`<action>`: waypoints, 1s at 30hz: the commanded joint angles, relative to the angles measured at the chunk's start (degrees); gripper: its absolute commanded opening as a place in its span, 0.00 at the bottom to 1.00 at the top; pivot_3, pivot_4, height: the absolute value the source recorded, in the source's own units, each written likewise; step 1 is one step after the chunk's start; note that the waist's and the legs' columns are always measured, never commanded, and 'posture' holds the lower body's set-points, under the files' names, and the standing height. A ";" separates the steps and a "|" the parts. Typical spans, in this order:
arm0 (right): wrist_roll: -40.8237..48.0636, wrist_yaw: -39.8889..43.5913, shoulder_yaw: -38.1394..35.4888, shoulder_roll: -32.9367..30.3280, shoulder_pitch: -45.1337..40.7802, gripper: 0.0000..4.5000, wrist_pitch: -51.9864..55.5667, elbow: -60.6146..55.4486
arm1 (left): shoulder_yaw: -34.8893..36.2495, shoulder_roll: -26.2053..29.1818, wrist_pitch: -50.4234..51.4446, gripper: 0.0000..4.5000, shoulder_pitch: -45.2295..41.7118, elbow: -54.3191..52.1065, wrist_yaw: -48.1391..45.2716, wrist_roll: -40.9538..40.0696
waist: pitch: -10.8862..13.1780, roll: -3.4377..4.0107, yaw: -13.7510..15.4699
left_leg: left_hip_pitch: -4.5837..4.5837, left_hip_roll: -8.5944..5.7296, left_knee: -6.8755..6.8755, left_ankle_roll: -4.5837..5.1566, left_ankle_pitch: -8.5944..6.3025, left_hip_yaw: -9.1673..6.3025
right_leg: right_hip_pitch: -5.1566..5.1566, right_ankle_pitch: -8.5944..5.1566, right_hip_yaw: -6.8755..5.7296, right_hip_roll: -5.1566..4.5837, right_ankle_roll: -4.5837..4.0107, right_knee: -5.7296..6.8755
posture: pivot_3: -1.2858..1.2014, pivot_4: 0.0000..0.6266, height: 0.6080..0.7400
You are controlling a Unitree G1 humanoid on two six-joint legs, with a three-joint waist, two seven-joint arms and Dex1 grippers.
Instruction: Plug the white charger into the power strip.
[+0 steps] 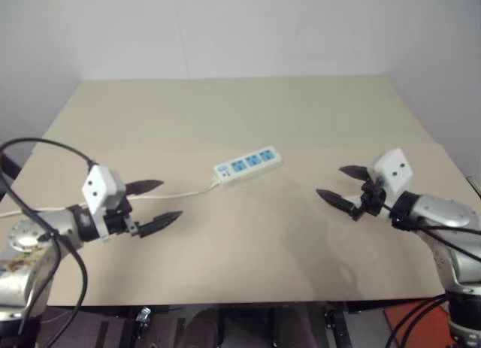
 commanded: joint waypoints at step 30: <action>0.27 0.61 2.08 -0.23 -5.00 0.99 -3.45 1.09 | -18.61 -12.39 -14.77 1.00 -29.88 33.14 5.67 18.25 | -0.04 -0.19 -0.22 | 0.11 0.49 0.25 -0.03 -0.02 0.77 | -0.04 0.34 0.52 0.45 0.01 0.02 | 0.52 0.24 1.00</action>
